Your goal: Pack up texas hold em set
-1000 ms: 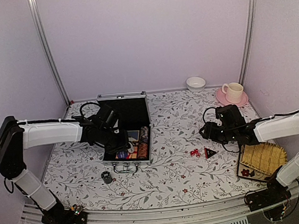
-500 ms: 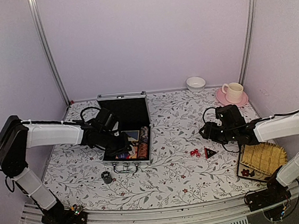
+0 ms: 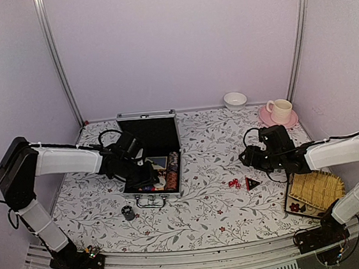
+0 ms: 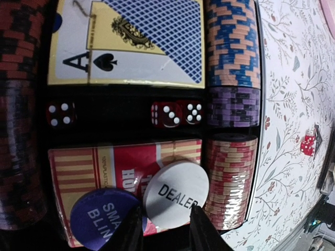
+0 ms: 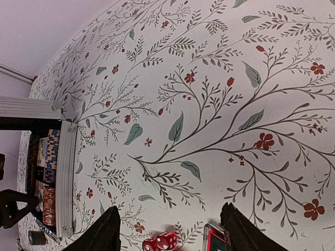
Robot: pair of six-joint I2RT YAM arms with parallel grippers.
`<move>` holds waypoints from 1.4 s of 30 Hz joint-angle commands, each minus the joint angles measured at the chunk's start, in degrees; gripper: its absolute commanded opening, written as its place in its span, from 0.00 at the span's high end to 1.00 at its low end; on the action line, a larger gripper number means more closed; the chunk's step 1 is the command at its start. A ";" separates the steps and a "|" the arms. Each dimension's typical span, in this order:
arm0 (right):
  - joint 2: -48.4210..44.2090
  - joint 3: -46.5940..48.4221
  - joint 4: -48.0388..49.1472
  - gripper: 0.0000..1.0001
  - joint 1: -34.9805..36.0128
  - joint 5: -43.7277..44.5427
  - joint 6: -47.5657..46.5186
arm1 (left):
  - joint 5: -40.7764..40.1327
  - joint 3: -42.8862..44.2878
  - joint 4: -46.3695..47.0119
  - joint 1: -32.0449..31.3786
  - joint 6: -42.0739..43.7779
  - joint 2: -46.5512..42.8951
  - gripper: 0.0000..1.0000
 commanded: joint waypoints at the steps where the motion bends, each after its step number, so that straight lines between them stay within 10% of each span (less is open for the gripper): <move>1: -1.57 1.32 -0.44 0.33 -0.24 0.83 -0.35 | -1.49 1.72 -2.44 0.47 1.51 -0.18 0.66; 11: -2.83 1.02 -0.52 0.34 -0.19 1.48 -1.06 | -4.67 2.06 -2.48 -0.24 2.84 -3.16 0.52; 25: -11.97 -1.62 1.96 0.32 -0.18 5.48 -8.58 | -8.68 -3.75 -15.20 -0.73 6.37 -21.43 0.05; 33: -13.44 -1.67 1.85 0.25 -0.15 6.26 -11.80 | -3.78 -5.86 -32.45 -4.32 -1.12 -24.52 0.04; 42: -10.93 -1.03 3.40 0.25 -0.18 1.04 -9.96 | -0.97 -11.57 -24.67 -5.19 -2.63 -22.62 0.03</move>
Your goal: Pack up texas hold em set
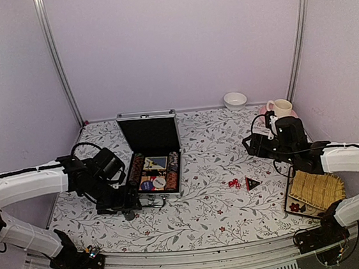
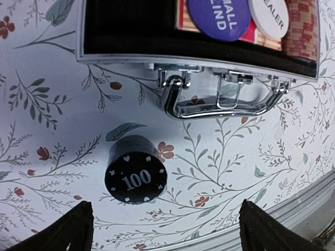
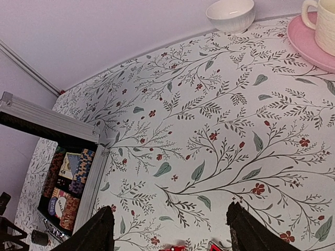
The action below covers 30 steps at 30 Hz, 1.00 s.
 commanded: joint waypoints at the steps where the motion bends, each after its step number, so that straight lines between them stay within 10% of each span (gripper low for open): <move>1: 1.21 0.03 1.84 0.26 -0.18 -3.87 0.49 | 0.54 -1.69 3.95 -0.45 -0.75 1.72 0.03; 5: 1.57 -0.54 2.98 0.27 -0.10 -7.49 0.33 | -1.34 -1.65 6.01 -0.37 0.60 4.85 0.07; 9: 1.92 -1.09 3.46 0.27 -0.01 -8.35 1.27 | -4.46 -1.78 6.45 -0.48 0.82 6.39 0.35; 23: 5.04 0.09 4.88 0.27 0.21 -9.55 2.03 | -3.54 -3.15 9.49 -0.36 1.30 8.54 0.31; 30: 5.01 0.19 4.87 0.27 0.58 -9.91 2.04 | -2.59 -3.42 11.08 -0.45 2.00 10.32 0.53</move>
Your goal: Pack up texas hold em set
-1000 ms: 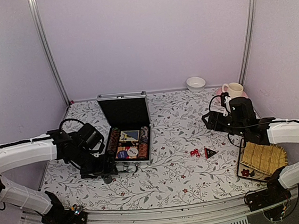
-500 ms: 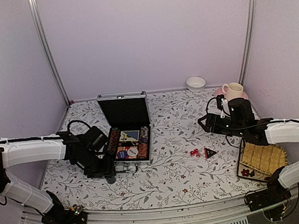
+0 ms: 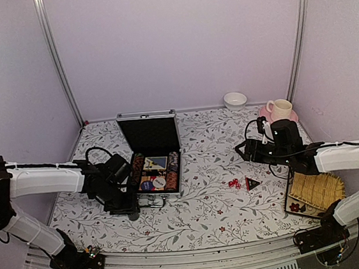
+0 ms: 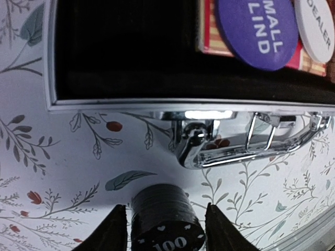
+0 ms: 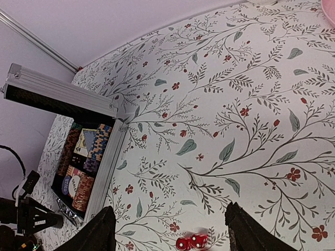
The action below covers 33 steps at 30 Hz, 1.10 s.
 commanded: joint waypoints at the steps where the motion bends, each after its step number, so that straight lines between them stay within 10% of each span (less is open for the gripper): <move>1: 0.36 0.56 1.38 0.27 0.40 -0.82 0.53 | 0.95 -0.69 1.89 -0.38 0.94 1.58 0.56; 13: 0.30 2.07 0.22 0.27 0.57 -3.49 0.75 | -0.54 0.66 5.25 -1.67 2.56 -0.31 0.79; 25: 2.32 13.66 -8.01 0.24 3.46 -25.13 3.60 | -0.99 4.54 42.49 -9.87 24.85 -4.54 0.81; 33: 9.24 21.29 -7.78 0.21 9.03 -38.55 5.21 | -1.38 6.93 49.18 -17.01 33.27 -2.85 0.84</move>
